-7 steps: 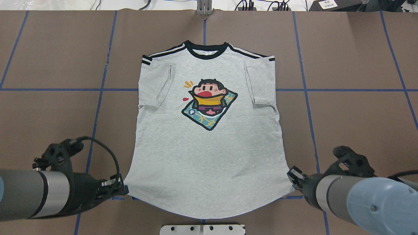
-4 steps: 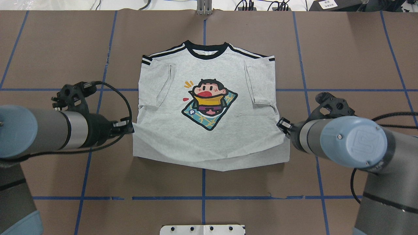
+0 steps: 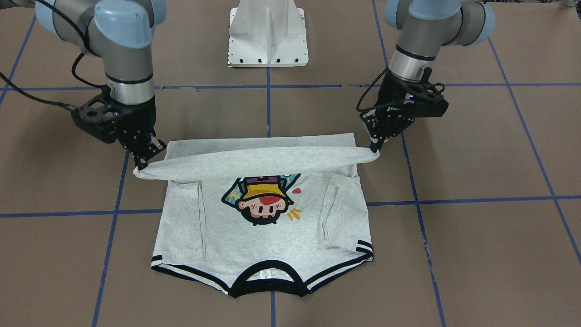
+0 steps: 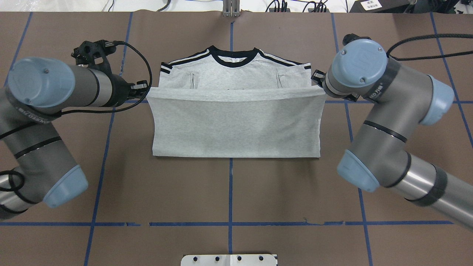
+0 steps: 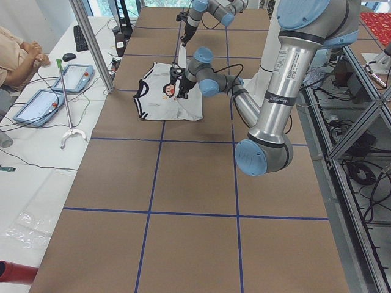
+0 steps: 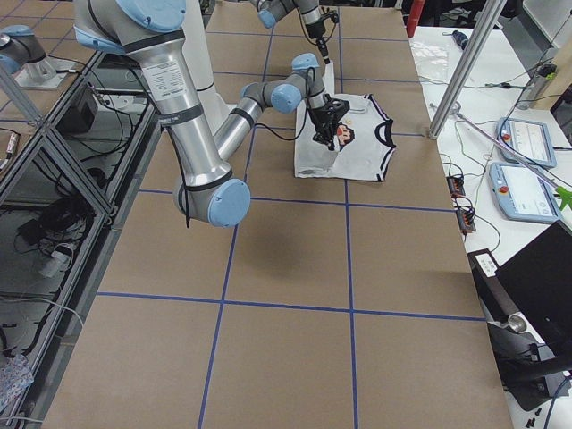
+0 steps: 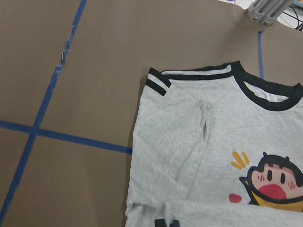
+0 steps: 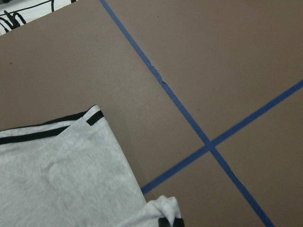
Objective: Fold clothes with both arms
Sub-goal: 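Lift the hem with both grippers and fold it toward the collar, then lay the hem down near the collar and open both grippers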
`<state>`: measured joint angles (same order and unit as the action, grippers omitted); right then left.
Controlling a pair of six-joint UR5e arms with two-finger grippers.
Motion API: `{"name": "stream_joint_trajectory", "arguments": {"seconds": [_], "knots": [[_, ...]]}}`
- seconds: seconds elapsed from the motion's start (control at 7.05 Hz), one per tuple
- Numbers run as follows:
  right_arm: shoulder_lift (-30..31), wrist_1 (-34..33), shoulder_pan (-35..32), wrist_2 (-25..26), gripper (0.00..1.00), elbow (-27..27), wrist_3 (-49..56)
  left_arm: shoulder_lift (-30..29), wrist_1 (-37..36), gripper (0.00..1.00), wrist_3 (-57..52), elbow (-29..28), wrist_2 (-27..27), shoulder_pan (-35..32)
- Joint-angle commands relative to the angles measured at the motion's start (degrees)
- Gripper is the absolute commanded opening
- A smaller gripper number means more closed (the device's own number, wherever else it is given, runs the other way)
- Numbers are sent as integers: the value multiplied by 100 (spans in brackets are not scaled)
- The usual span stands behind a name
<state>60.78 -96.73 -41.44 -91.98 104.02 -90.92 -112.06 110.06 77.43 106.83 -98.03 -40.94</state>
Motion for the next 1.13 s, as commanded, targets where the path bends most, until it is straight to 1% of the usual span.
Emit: {"name": "stream_joint_trajectory", "arguments": {"seconds": [0.0,0.14,0.28,0.43,0.57,0.71,0.99], "knots": [[-488,1123,-214,-4,0,-1362,110,-333,1177,0,-35,-1334,11,-247],[-532,1182,-232,-4,0,-1549,136,-569,1593,0,-35,-1897,12,-326],[-698,1200,-241,-4,0,-1934,171,-780,1632,0,-27,-2225,81,-336],[-961,1209,-250,31,0,-2382,180,-956,1789,0,-27,-2542,299,-336],[-989,1696,-250,49,0,-2708,163,-1210,2087,0,-27,-3032,310,-336],[-998,2049,-250,49,0,-2885,119,-1239,2351,0,-27,-3202,380,-336],[-990,2070,-311,49,0,-2887,136,-1230,2380,0,-27,-3274,486,-336]]}}
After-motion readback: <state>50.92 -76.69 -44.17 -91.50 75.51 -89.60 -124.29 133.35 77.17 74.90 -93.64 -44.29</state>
